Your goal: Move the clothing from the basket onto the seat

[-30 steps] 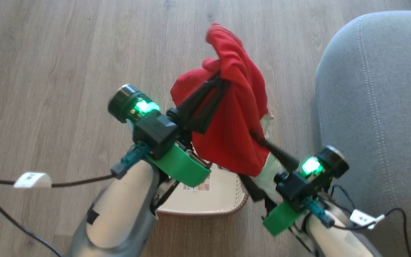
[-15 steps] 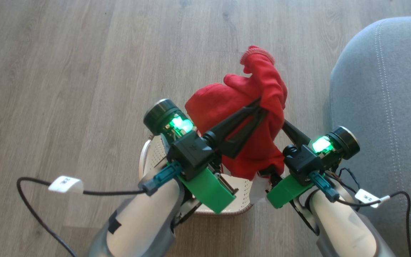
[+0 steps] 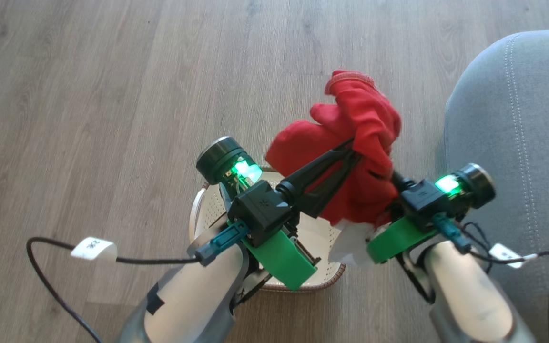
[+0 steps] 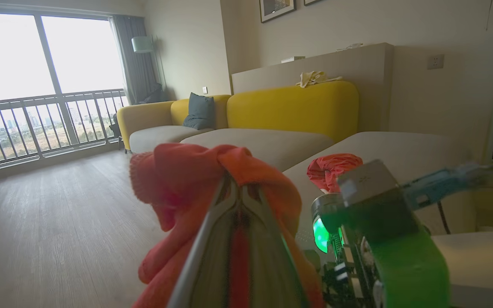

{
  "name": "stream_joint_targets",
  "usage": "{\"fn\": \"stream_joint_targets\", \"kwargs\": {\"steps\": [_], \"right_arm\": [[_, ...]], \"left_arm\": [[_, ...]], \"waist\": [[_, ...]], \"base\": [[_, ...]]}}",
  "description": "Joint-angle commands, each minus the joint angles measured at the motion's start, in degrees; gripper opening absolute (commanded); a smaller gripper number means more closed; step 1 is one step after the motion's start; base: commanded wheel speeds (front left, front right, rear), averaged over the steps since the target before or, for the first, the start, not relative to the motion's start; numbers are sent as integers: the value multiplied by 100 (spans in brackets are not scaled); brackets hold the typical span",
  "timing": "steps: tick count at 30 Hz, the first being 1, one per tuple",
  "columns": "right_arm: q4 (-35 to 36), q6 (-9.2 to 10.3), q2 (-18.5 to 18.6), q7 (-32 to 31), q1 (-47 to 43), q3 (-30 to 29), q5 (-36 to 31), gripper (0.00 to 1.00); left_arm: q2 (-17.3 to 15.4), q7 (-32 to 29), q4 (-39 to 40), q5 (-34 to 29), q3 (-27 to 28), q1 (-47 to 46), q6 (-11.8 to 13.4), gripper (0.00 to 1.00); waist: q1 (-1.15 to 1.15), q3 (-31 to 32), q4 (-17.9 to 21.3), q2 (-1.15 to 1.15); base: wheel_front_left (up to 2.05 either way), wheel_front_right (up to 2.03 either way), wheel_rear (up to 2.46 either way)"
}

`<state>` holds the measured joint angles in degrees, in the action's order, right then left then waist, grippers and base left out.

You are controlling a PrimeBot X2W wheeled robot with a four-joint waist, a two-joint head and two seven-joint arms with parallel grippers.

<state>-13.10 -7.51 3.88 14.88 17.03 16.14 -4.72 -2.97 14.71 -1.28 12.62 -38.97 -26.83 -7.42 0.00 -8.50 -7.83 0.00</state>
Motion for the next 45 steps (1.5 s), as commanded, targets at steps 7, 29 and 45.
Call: {"fn": "stream_joint_targets", "kwargs": {"steps": [7,29,45], "right_arm": [[643,2,-98,12,98,-771,1367,0],[999,2,-100,12,326,-1074,1359,0],[1102,2,-100,12,419,-1617,1194,0]], "left_arm": [[-78,29,19,-103,278,25,-7,0],[-383,29,-248,-88,-604,78,-7,100],[-635,29,-477,-224,-1007,486,-7,100]], "waist": [[0,-24,31,0],[0,-104,18,0],[0,-13,154,0]], "base": [[0,0,0],[0,0,0],[0,0,0]]}}
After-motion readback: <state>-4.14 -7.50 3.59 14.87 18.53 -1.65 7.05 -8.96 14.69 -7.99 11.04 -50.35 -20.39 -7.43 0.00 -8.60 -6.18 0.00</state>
